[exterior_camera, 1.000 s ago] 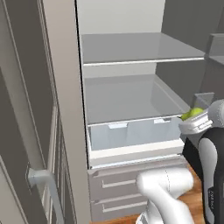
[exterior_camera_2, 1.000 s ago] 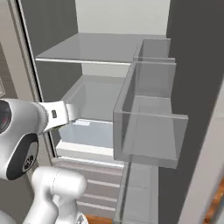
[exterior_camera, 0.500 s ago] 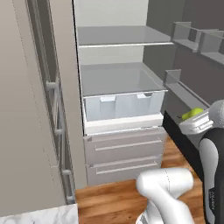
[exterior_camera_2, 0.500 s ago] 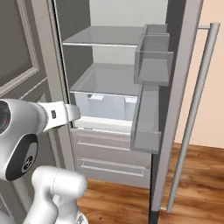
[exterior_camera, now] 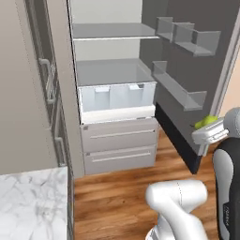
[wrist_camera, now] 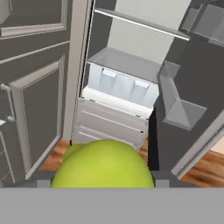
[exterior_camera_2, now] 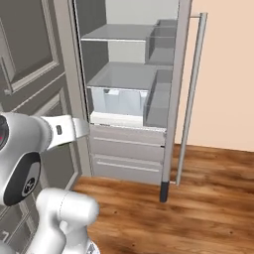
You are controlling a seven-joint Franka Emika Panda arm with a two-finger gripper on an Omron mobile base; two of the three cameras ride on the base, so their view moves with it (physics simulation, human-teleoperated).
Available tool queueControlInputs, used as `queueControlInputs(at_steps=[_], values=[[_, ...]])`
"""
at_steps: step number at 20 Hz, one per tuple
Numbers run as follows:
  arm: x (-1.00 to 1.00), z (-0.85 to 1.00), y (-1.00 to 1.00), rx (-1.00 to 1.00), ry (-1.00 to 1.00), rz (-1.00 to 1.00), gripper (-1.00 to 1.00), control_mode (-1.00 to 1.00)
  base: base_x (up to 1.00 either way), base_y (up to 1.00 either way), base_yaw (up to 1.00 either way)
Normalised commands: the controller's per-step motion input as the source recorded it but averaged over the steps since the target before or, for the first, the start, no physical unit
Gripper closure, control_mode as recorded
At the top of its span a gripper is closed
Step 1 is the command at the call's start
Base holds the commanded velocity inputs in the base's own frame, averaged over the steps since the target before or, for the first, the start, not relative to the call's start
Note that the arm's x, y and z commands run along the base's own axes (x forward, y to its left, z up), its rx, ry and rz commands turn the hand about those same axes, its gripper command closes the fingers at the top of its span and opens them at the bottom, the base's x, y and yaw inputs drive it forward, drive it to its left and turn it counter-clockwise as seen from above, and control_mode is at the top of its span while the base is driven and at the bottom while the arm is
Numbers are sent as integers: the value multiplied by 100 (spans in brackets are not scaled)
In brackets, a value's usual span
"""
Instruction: Retrieve the orange and pear from the fridge and place them into the bowl on the dining table.
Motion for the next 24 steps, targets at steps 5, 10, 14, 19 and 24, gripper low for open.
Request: queueControlInputs(at_steps=[5,10,14,19,24], values=[[0,0,0,0,0,0,100,100,-44,-70,1],[0,0,0,0,0,0,100,100,-13,-84,-16],[0,0,0,0,0,0,100,100,-3,-78,-31],[0,0,0,0,0,0,100,100,-1,-73,-39],[0,0,0,0,0,0,100,100,0,-75,-43]])
